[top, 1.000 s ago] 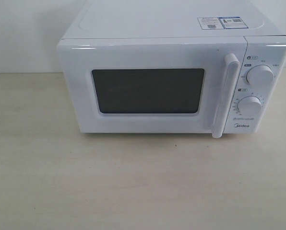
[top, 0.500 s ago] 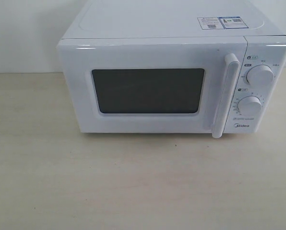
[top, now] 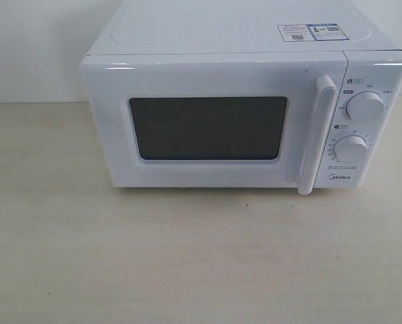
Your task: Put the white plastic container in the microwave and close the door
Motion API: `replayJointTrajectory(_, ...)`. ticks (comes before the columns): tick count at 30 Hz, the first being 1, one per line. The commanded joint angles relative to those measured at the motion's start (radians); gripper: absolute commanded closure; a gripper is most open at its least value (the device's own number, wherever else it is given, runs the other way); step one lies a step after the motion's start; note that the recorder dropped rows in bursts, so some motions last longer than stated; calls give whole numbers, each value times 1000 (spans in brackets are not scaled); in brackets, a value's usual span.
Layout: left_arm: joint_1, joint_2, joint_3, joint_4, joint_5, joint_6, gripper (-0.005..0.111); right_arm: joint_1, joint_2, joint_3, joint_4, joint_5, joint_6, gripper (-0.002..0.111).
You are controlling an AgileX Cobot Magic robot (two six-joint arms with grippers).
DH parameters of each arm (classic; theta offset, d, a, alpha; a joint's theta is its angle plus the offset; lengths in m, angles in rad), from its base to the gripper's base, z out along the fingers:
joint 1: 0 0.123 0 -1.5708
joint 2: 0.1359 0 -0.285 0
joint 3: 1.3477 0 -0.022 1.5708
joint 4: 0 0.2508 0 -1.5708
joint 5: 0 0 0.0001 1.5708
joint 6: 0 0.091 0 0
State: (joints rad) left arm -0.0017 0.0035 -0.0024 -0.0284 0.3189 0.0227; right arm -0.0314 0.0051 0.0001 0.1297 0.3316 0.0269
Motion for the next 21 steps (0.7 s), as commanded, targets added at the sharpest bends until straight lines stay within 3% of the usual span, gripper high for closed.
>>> replayJointTrajectory(1, 0, -3, 2, -12, 0, -9, 102, -6, -5, 0, -6, -9, -3, 109)
replayJointTrajectory(21, 0, -3, 2, -12, -4, -9, 102, -6, -5, 0, -6, -12, -3, 109)
